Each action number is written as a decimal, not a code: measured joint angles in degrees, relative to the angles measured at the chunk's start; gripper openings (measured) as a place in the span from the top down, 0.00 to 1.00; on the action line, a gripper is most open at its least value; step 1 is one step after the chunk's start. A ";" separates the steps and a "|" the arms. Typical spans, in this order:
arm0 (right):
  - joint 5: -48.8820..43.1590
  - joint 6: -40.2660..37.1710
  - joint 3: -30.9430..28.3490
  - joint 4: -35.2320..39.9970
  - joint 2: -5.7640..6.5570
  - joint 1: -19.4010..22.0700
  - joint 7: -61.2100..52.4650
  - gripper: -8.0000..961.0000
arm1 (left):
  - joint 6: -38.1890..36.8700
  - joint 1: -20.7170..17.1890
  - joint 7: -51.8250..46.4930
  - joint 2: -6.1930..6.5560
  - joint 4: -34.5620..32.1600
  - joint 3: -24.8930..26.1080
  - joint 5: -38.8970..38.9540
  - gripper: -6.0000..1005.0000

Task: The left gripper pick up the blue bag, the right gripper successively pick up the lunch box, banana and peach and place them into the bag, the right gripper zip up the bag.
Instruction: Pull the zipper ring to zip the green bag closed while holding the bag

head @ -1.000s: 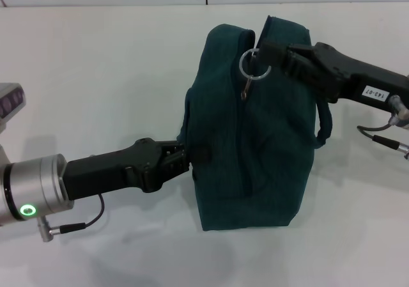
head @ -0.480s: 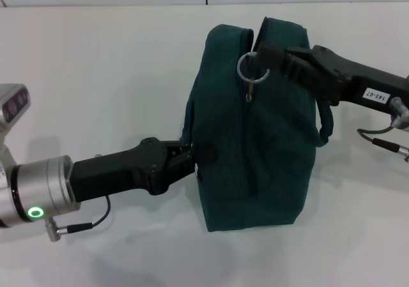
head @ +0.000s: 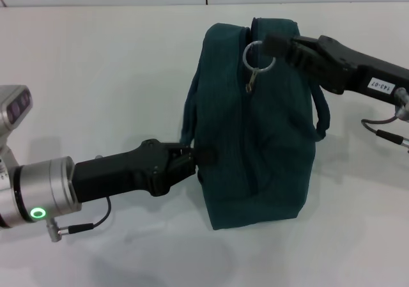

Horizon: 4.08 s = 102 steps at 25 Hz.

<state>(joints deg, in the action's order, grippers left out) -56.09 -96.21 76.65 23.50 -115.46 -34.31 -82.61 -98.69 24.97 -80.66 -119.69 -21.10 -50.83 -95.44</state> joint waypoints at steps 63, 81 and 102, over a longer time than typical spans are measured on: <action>-5.44 -5.60 -2.05 0.23 3.56 7.63 9.16 0.96 | 0.46 -0.88 0.95 0.09 0.53 -1.82 2.26 0.68; -10.22 -1.80 -1.69 0.13 0.70 7.33 9.45 0.37 | 0.72 -0.84 0.94 0.05 0.62 -1.82 3.52 0.68; -10.87 -1.57 0.59 -2.24 -0.41 6.03 8.05 0.34 | 1.68 -0.61 1.03 0.09 1.47 -1.86 3.51 0.68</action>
<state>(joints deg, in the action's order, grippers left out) -66.96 -97.78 77.24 21.26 -115.87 -28.28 -74.57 -97.01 24.35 -79.63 -119.60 -19.63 -52.69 -91.94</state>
